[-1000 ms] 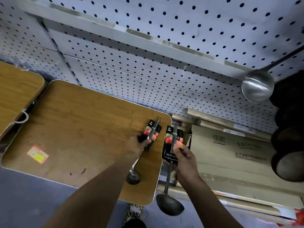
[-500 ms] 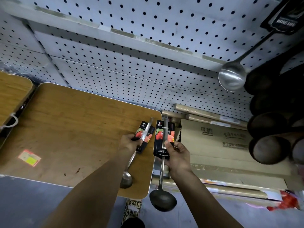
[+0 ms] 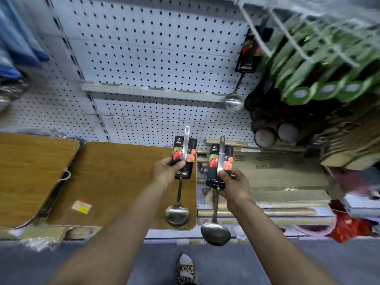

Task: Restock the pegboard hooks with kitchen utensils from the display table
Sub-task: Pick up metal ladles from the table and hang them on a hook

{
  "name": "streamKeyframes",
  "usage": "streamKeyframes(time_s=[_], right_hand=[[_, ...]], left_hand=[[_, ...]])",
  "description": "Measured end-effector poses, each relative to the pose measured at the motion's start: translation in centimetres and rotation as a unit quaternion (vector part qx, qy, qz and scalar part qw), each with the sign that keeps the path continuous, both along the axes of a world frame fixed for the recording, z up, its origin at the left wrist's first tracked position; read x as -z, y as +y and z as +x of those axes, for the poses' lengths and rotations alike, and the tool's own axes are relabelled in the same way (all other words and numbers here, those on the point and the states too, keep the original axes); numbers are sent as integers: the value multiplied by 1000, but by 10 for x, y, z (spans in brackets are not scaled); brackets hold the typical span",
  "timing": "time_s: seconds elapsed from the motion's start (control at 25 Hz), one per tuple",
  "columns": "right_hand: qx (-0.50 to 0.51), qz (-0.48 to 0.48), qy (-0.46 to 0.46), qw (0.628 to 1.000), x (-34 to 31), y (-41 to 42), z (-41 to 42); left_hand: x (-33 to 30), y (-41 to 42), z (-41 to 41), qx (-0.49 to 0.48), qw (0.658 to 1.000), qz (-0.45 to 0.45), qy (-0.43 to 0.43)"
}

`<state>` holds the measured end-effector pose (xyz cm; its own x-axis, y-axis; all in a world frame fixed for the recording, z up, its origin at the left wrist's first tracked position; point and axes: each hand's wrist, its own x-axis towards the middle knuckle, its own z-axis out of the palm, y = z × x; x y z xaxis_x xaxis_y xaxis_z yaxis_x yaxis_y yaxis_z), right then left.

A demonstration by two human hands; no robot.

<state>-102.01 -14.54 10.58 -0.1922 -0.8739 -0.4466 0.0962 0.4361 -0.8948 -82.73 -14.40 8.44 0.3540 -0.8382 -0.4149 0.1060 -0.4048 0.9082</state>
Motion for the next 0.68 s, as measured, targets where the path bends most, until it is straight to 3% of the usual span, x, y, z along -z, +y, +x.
streamKeyframes(time_s=[0.32, 0.68], right_hand=[[45, -133, -51, 989, -100, 95, -48], [57, -224, 31, 973, -161, 77, -129]], left_hand=[[-154, 76, -46, 80, 981, -170, -39], [-217, 66, -137, 112, 967, -222, -61]])
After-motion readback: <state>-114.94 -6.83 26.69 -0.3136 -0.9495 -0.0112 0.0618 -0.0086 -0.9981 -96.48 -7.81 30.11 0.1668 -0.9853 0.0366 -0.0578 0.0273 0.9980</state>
